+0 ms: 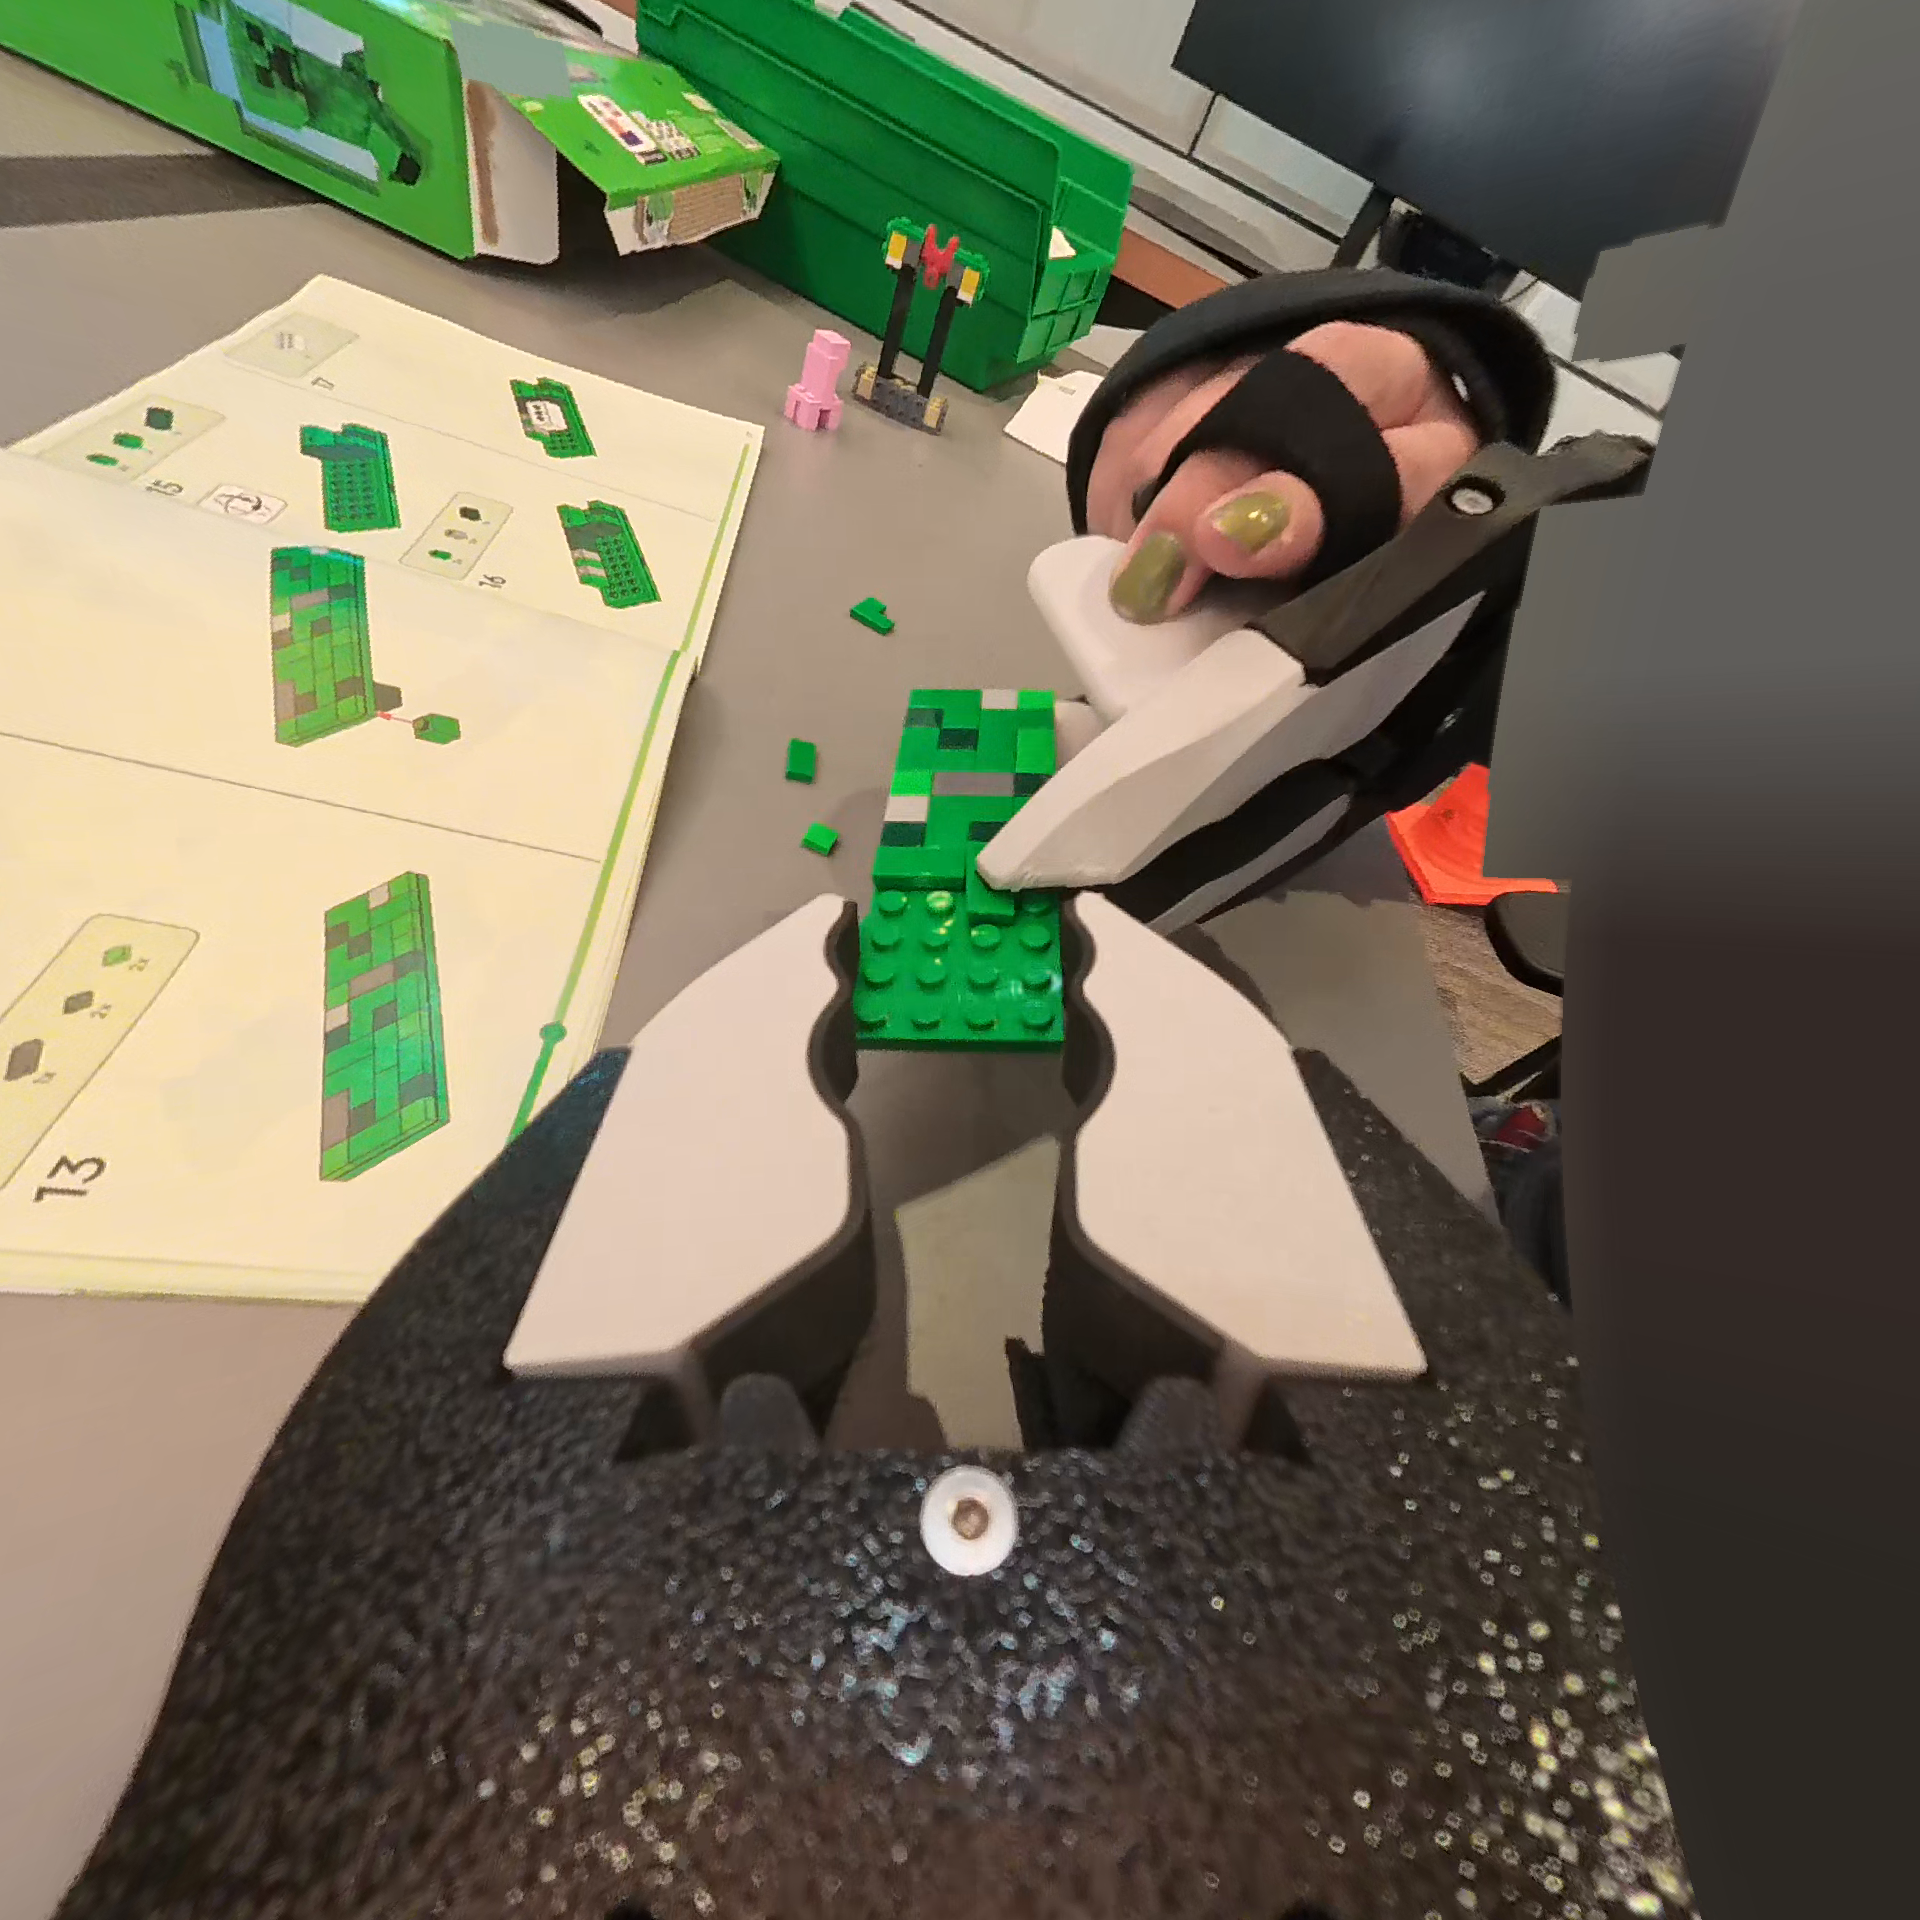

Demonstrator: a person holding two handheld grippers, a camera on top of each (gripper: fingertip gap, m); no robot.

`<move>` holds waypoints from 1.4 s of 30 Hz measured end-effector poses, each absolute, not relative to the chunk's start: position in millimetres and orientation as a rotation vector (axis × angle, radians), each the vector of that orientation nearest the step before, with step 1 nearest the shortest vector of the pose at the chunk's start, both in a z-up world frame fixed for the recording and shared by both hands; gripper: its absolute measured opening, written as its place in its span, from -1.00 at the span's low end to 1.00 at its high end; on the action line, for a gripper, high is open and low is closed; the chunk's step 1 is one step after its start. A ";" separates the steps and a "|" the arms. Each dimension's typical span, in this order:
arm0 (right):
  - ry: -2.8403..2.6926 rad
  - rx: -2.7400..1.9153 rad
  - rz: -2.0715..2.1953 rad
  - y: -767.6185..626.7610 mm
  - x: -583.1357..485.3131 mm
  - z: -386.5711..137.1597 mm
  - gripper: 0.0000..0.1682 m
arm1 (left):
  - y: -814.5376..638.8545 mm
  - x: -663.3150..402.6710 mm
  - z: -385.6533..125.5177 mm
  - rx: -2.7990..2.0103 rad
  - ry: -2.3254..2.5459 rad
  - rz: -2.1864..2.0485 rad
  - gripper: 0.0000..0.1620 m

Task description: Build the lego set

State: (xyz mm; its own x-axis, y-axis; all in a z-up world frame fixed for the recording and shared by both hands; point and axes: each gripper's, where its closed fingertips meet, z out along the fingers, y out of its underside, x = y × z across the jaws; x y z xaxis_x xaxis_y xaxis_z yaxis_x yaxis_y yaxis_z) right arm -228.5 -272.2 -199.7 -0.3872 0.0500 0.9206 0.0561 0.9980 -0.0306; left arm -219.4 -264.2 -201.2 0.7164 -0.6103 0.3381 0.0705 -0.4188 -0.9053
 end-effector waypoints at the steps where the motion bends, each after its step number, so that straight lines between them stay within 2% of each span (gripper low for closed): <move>1: -1.971 -0.087 0.006 -272.6 -227.8 -198.6 -0.83 | -264.6 -218.7 -199.7 -1.852 0.421 -0.812 -0.56; 11: -1.939 -0.137 0.017 -273.1 -227.3 -189.7 -0.90 | -265.4 -217.7 -190.3 -1.784 0.362 -0.930 -0.56; 19: -1.947 -0.173 0.005 -271.7 -228.1 -197.5 -0.76 | -267.8 -209.9 -191.6 -1.783 0.442 -0.861 -0.56; 23: -1.896 -0.147 -0.011 -271.7 -229.3 -191.8 -0.86 | -267.8 -208.8 -189.7 -1.775 0.431 -0.870 -0.56; 28: -1.879 -0.141 -0.022 -271.0 -230.6 -190.8 -0.82 | -267.5 -210.4 -190.8 -1.784 0.410 -0.891 -0.55; 30: -1.865 -0.124 -0.019 -272.2 -230.5 -188.9 -0.88 | -268.4 -209.8 -187.4 -1.764 0.417 -0.897 -0.56; 42: -1.917 -0.236 0.095 -272.6 -230.4 -190.0 -0.90 | -268.3 -210.0 -184.4 -1.731 0.384 -0.954 -0.56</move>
State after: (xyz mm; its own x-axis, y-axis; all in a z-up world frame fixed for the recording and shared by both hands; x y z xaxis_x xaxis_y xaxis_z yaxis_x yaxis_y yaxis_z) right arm -230.4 -272.6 -190.0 -0.3350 0.2101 0.9185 0.1180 0.9765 -0.1803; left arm -210.0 -268.3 -184.4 0.6270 -0.6626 0.4097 0.1936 -0.3769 -0.9058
